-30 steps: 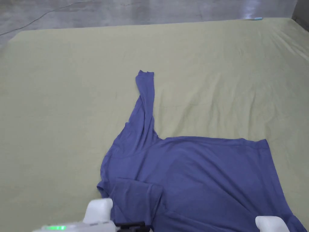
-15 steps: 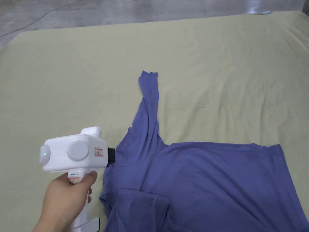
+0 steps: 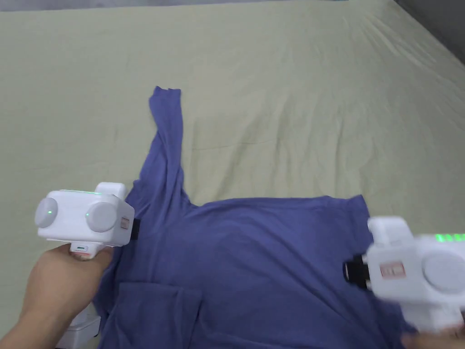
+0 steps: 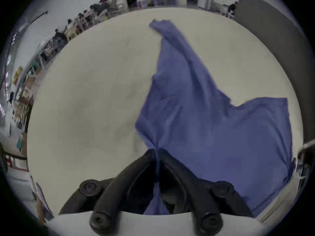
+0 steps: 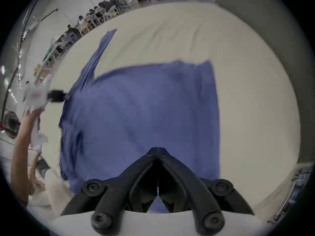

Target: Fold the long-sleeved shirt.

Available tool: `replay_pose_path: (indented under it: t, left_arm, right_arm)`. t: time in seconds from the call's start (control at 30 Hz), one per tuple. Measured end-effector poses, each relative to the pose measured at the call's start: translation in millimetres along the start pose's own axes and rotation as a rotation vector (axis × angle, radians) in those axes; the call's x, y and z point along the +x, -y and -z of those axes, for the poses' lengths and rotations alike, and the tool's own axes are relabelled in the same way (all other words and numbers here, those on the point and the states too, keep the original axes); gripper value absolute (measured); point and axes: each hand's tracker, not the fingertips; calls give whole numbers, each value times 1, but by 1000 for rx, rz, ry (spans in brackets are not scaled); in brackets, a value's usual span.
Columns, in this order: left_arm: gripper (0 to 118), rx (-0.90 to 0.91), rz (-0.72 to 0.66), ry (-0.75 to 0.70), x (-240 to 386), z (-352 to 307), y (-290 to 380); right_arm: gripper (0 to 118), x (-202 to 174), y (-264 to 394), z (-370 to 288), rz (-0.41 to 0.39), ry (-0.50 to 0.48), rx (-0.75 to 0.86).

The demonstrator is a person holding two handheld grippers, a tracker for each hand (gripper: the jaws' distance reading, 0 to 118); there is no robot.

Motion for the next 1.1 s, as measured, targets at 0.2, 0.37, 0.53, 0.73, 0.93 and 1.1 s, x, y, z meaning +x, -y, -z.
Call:
replay_pose_path:
  t: [0.2,0.37,0.53,0.73,0.93,1.1]
  left_arm:
    - [1,54,-72,92,-13,-41,-11]
    - [1,74,-106,95,-36,-63,-15]
    - [1,69,-121,87,-50,-60,-15]
    - [1,118,-172,150,-55,-87,-14]
    - [1,251,-93,205,-68,-190,-65]
    - [1,435,-34,173,-85,-298,-129]
  right_arm:
    - [71,46,-116,60,128,-44,-59]
    - [112,50,-131,100,224,-18,-260]
    - [66,20,-115,103,-29,113,-167]
    - [7,12,-117,54,-57,-21,-29]
    - [7,-20,-132,-113,-317,25,250]
    - [7,-25,-186,-231,-414,92,434]
